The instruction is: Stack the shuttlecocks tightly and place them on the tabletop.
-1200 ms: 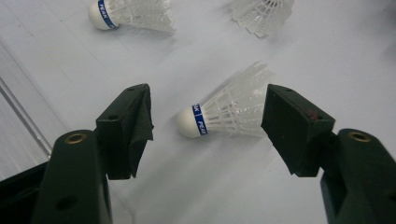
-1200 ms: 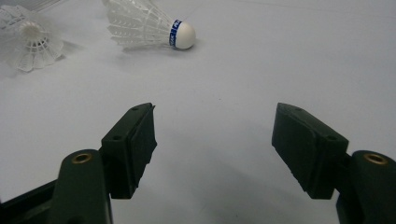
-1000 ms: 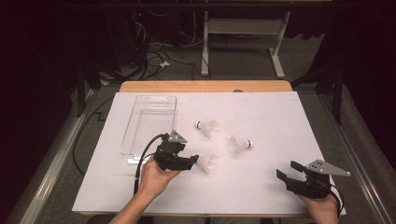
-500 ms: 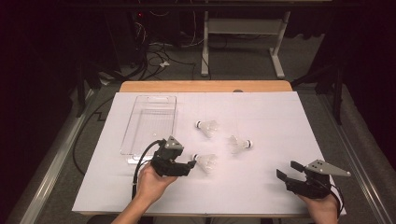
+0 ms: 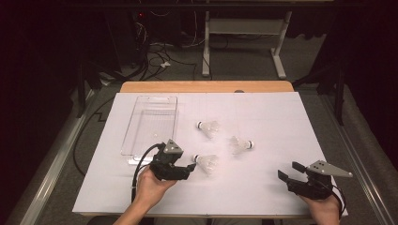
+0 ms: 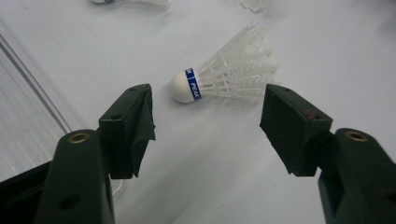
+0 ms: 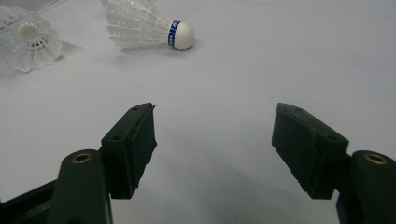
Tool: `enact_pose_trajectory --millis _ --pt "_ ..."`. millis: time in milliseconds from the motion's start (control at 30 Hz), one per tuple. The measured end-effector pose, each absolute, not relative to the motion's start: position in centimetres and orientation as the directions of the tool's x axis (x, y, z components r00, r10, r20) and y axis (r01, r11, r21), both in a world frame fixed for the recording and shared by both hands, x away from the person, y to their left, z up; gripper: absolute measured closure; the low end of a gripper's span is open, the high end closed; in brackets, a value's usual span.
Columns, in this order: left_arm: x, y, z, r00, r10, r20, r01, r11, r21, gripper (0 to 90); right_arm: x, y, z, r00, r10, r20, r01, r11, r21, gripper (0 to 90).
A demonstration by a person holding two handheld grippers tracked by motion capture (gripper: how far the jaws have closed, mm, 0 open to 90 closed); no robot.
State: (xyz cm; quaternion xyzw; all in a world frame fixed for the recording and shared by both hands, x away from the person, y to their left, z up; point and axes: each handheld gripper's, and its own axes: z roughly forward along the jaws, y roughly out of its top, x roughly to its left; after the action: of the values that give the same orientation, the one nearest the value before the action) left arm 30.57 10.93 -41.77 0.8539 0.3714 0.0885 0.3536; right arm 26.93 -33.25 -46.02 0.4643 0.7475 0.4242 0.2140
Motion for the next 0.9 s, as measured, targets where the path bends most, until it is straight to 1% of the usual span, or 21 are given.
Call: enact_pose_trajectory --millis 567,900 --pt "29.8 11.8 -42.4 0.709 0.696 -0.113 0.571 -0.473 0.671 32.5 26.9 -33.2 -46.0 -0.477 0.876 0.074 0.513 0.209 0.833 30.7" --pt "29.2 12.7 -42.9 0.693 0.711 -0.121 0.577 -0.446 0.684 31.6 27.0 -33.3 -46.0 -0.475 0.877 0.077 0.515 0.206 0.832 30.7"
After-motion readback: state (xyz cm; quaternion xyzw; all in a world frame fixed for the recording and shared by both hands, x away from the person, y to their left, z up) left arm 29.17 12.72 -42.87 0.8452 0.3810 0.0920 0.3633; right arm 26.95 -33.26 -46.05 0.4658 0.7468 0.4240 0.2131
